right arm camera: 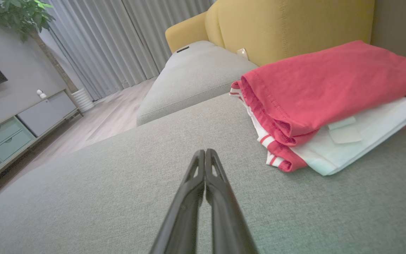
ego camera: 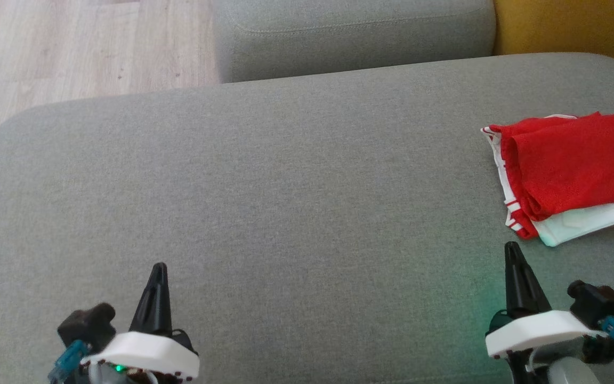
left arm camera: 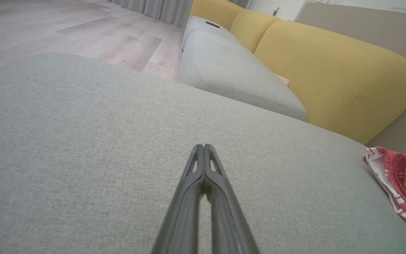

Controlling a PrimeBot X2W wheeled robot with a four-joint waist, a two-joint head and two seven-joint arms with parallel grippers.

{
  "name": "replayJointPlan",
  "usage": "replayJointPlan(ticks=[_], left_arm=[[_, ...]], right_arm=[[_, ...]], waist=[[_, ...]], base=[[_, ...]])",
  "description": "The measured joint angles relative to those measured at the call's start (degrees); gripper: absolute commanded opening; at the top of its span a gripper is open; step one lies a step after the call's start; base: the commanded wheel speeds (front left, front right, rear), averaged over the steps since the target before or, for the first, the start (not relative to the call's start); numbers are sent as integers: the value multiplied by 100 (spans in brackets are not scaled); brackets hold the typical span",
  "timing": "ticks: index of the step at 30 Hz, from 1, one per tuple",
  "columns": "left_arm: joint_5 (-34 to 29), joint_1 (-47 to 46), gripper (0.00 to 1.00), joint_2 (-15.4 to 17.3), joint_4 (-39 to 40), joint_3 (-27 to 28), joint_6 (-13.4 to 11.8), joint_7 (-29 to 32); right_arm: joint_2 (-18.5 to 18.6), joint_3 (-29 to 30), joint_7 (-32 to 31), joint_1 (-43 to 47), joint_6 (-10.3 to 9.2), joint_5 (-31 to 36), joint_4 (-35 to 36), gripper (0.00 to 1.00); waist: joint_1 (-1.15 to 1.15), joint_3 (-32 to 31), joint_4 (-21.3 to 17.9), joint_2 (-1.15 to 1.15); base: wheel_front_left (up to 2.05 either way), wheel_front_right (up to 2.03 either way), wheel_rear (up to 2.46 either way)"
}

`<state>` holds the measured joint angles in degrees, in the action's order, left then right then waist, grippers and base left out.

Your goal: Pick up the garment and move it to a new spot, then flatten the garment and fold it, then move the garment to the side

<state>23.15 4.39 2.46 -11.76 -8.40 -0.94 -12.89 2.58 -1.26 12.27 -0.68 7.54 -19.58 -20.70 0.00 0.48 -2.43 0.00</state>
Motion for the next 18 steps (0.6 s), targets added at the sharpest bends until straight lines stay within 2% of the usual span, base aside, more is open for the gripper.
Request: replayJointPlan(ticks=[18], left_arm=[[1126,-118,0,10,-86,169,127,275]], right_arm=[[0,136,-271,-2,0,-1148,74,0]], waist=[[0,-5,39,0]], base=[[0,0,0]])
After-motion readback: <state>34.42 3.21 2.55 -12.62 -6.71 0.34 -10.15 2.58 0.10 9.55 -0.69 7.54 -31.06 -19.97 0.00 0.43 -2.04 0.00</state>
